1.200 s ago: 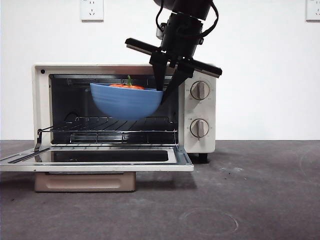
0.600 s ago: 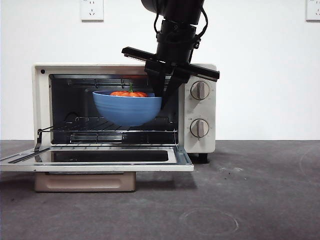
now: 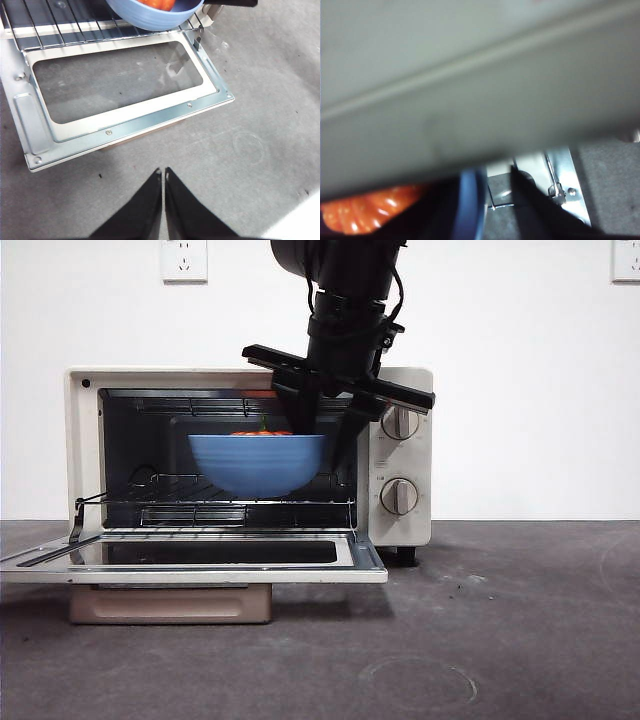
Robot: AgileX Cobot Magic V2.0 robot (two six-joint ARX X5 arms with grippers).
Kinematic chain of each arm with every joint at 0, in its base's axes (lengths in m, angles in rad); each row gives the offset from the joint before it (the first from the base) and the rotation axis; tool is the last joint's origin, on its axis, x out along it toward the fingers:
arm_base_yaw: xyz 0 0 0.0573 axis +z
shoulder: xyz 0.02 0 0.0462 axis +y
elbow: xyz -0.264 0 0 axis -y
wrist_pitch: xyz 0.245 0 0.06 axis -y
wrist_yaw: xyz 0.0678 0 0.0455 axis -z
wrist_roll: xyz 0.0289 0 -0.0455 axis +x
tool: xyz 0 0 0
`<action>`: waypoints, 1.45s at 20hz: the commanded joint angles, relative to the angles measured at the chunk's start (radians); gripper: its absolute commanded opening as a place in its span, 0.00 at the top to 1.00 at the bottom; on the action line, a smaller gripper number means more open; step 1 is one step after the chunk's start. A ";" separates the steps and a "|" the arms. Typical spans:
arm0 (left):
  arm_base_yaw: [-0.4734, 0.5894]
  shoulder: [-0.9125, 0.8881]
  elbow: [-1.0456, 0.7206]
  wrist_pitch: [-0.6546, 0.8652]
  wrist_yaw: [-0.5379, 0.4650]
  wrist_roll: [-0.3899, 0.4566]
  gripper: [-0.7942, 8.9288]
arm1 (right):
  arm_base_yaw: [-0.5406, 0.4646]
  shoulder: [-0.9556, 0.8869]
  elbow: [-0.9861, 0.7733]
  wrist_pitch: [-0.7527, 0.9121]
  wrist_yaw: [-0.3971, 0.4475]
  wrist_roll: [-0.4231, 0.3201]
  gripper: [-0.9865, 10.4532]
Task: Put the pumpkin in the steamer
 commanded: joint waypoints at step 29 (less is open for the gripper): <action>-0.004 0.004 0.010 0.013 -0.003 0.002 0.90 | 0.044 -0.215 0.027 -0.036 -0.044 -0.435 0.73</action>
